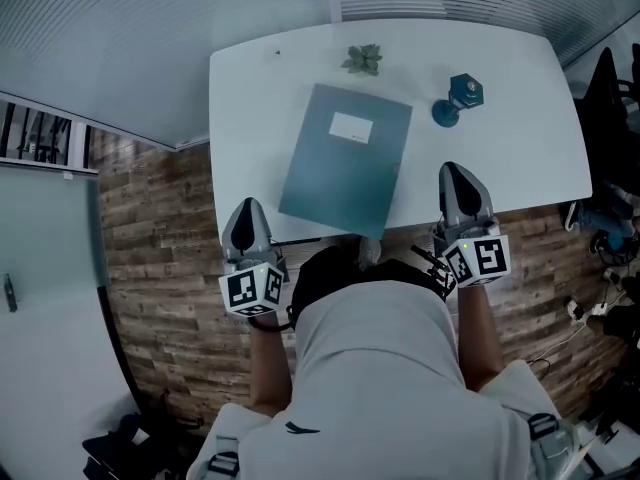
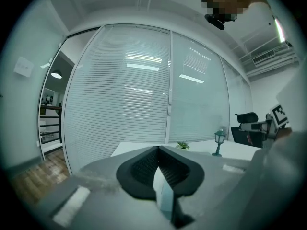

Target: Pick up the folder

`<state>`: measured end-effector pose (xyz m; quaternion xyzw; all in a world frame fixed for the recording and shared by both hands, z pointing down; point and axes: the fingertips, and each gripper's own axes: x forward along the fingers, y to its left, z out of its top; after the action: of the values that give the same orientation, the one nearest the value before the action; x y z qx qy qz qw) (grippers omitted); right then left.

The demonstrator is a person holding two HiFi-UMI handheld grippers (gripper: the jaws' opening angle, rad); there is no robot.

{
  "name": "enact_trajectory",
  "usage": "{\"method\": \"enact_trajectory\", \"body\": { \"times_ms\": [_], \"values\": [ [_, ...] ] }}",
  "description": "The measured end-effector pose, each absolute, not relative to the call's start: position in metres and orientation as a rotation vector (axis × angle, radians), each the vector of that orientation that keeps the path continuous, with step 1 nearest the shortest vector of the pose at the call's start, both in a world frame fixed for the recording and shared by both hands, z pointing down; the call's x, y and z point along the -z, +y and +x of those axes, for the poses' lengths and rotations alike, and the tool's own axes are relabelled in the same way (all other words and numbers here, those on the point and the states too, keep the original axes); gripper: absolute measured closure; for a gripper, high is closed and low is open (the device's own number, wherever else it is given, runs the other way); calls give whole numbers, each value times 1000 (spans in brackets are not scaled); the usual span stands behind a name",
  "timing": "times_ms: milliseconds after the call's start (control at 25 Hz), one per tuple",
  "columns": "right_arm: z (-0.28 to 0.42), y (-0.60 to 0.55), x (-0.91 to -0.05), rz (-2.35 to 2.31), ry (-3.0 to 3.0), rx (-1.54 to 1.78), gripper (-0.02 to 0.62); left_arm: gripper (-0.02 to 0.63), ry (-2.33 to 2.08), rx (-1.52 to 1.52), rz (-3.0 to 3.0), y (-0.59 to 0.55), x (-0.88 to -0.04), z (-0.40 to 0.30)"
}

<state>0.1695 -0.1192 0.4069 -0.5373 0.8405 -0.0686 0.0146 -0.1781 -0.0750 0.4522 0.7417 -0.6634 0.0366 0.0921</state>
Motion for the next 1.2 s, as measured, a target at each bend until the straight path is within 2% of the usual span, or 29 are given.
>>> {"method": "enact_trajectory", "body": {
  "times_ms": [240,400,480,640,760,920,1120,1200],
  "values": [
    [163,-129,-430,-1693,2636,351,592,600,-1913,-158,2215,-94,-461,-177],
    [152,-136,-461,-1701,2691,619,573,600,-1869,-171,2245,-105,-462,-176],
    [147,-139,-479,-1698,2688,802,545,600,-1840,-177,2265,-108,-463,-175],
    [132,-144,-518,-1661,2683,1169,393,600,-1777,-203,2294,-113,-471,-173],
    [120,-143,-552,-1634,2651,1483,303,600,-1738,-228,2312,-114,-477,-173],
    [103,-138,-593,-1572,2549,1879,282,600,-1693,-262,2329,-115,-485,-176],
    [93,-145,-611,-1487,2412,2083,284,600,-1644,-310,2327,-115,-495,-180],
    [90,-144,-616,-1403,2343,2152,256,600,-1611,-331,2327,-112,-501,-180]
  ]
}}
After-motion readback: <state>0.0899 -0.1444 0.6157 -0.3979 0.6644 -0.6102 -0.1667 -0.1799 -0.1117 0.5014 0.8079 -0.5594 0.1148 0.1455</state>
